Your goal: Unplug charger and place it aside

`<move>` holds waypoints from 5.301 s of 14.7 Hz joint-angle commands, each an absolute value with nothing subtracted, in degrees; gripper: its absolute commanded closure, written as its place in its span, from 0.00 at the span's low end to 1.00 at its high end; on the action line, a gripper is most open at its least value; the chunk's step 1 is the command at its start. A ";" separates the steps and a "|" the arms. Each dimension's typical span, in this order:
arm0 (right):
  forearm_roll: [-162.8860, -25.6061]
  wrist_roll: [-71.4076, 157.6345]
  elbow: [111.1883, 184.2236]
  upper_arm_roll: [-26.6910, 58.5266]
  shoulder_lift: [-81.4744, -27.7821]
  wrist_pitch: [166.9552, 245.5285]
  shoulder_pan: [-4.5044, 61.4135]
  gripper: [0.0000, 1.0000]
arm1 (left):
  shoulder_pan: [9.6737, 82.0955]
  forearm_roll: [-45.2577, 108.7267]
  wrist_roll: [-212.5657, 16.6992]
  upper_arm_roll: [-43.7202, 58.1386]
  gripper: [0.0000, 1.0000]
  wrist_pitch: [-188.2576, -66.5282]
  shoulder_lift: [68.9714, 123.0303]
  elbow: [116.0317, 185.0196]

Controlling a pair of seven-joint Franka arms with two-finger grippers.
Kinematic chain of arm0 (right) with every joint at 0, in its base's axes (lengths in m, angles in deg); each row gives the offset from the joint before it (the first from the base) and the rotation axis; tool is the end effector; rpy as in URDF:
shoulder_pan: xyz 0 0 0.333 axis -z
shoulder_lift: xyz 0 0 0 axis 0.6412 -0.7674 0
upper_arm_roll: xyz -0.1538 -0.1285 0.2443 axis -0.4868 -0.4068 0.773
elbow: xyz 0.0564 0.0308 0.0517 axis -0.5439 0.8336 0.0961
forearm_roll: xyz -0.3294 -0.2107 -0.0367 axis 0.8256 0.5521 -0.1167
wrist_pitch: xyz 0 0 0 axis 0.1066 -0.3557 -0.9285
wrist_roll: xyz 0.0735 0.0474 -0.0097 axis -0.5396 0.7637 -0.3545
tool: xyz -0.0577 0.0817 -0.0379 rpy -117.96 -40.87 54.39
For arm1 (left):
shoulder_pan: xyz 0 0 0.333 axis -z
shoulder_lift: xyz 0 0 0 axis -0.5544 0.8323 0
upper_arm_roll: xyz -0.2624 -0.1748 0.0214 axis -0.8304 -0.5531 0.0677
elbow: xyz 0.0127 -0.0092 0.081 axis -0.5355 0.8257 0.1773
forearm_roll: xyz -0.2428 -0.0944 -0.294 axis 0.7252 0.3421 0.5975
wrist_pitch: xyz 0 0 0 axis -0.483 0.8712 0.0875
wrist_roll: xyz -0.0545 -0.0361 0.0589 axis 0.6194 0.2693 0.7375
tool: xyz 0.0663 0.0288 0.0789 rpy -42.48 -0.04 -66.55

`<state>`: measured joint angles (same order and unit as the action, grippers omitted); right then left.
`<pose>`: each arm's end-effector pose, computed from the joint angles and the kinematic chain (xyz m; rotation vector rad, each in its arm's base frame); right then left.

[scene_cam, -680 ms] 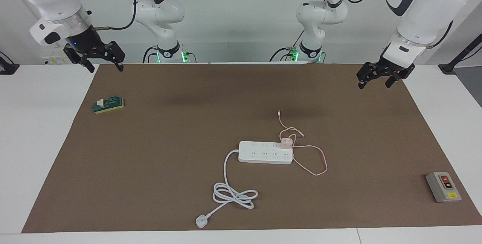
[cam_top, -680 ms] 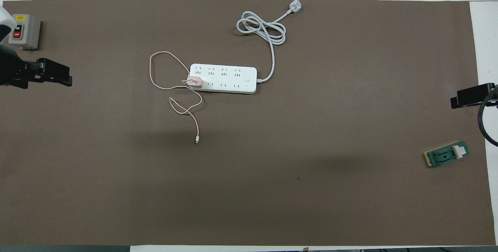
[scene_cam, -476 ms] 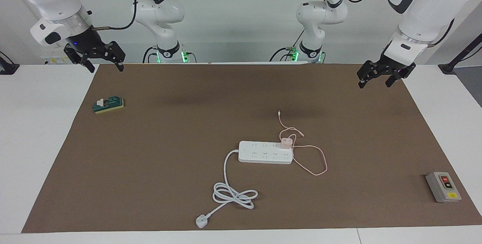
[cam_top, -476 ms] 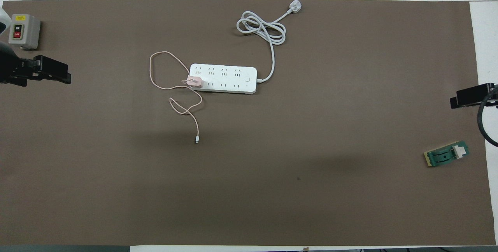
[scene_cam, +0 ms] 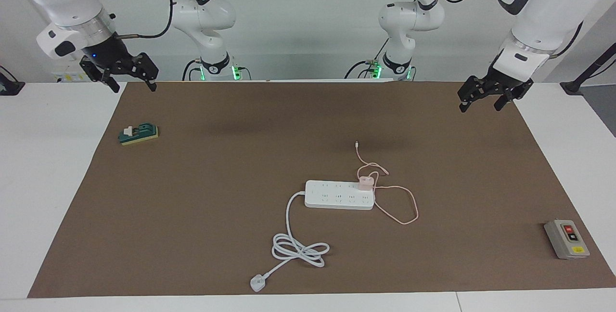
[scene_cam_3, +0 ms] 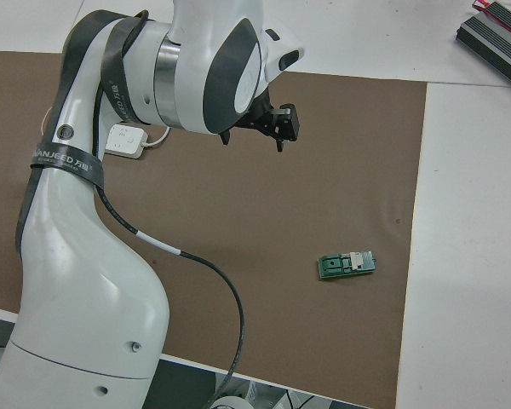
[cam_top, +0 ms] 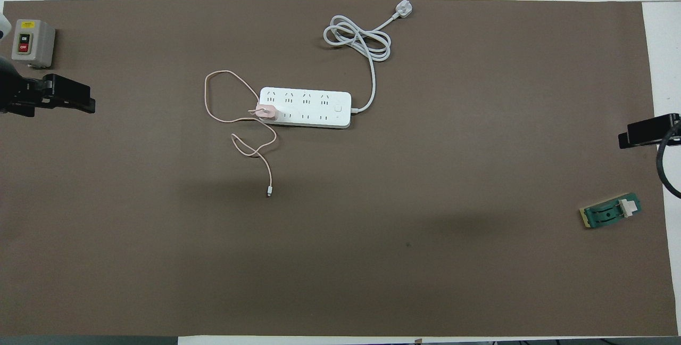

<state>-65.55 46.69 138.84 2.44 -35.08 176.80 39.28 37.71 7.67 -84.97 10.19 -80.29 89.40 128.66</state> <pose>0.5240 -0.0506 0.6237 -3.0960 0.0299 0.0629 0.5728 -0.0432 0.6161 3.1204 -0.0434 0.0139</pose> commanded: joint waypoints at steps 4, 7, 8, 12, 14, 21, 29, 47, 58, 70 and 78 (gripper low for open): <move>-67.51 47.42 142.29 4.22 -32.61 176.62 38.91 0.00 | 37.71 8.27 -84.77 10.41 0.00 -78.83 90.51 127.46; -68.05 53.71 142.30 6.95 -32.70 178.99 38.91 0.00 | 37.80 8.44 -84.95 10.41 0.00 -78.83 90.60 127.46; -68.14 58.71 142.39 8.44 -32.70 178.91 38.91 0.00 | 37.80 8.44 -84.95 10.41 0.00 -78.83 90.60 127.46; -74.55 79.98 143.09 12.49 -33.40 179.17 37.87 0.00 | 37.89 8.44 -86.35 10.41 0.00 -79.01 90.95 127.46; -77.17 90.70 143.53 12.58 -35.50 181.35 34.70 0.00 | 37.62 8.44 -86.53 10.41 0.00 -79.27 91.39 127.37; -97.02 108.66 146.42 12.50 -42.97 191.10 34.87 0.00 | 37.53 8.44 -93.03 10.50 0.00 -79.80 92.88 127.37; -109.36 117.03 148.81 12.50 -50.09 208.41 29.08 0.00 | 37.71 8.62 -101.21 10.32 0.00 -80.15 93.32 127.46; -124.04 131.54 149.78 12.76 -62.40 225.85 19.40 0.00 | 42.80 10.20 -146.80 10.15 0.00 -87.97 96.93 127.29; -115.43 119.23 142.05 12.50 -67.67 216.88 19.75 0.00 | 45.18 9.41 -163.61 10.15 0.00 -88.15 103.69 120.17; -109.01 121.42 126.57 12.50 -79.28 214.76 20.72 0.00 | 45.53 6.86 -170.21 10.15 0.00 -91.39 108.35 119.55; -113.58 129.16 126.66 12.50 -81.73 220.39 19.84 0.00 | 45.53 7.04 -169.58 10.41 0.00 -91.05 108.70 119.37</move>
<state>-112.59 127.67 128.21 12.17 -80.32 219.81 19.74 44.70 7.85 -168.78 9.69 -91.34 107.76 121.00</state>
